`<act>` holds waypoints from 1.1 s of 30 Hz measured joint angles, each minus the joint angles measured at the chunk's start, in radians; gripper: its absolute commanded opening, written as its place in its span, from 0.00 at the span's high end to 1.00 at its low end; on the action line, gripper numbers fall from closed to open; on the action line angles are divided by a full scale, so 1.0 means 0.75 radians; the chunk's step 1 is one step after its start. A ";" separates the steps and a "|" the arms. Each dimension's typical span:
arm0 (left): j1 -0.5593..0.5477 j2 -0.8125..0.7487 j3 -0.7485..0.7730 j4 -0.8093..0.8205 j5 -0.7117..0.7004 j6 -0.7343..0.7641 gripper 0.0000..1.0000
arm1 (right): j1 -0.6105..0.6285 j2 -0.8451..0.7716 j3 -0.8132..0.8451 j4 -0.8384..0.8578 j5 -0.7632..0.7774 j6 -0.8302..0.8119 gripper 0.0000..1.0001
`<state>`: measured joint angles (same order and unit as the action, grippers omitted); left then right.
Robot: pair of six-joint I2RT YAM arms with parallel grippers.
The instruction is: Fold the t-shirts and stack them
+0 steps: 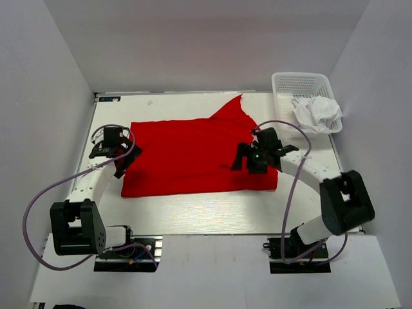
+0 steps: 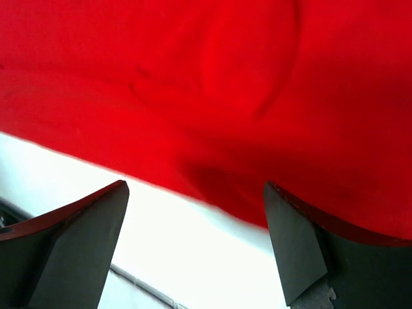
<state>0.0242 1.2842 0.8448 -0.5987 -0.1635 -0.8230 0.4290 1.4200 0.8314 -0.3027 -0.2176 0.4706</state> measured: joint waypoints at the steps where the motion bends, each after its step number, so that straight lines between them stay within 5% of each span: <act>1: 0.000 0.000 0.012 -0.001 -0.009 -0.003 0.00 | 0.007 0.056 0.029 0.019 -0.001 -0.002 0.10; 10: 0.009 0.001 0.019 -0.031 -0.043 -0.011 0.00 | 0.015 0.343 0.160 0.057 0.005 -0.009 0.15; 25: 0.009 0.033 0.019 -0.024 -0.043 -0.012 0.00 | 0.015 0.422 0.234 0.119 0.004 -0.007 0.28; 33: 0.009 0.049 0.019 -0.024 -0.043 -0.012 0.00 | 0.015 0.436 0.304 0.085 0.077 0.014 0.85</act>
<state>0.0307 1.3209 0.8593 -0.6167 -0.1959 -0.8318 0.4400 1.7473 1.0592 -0.2390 -0.1600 0.4808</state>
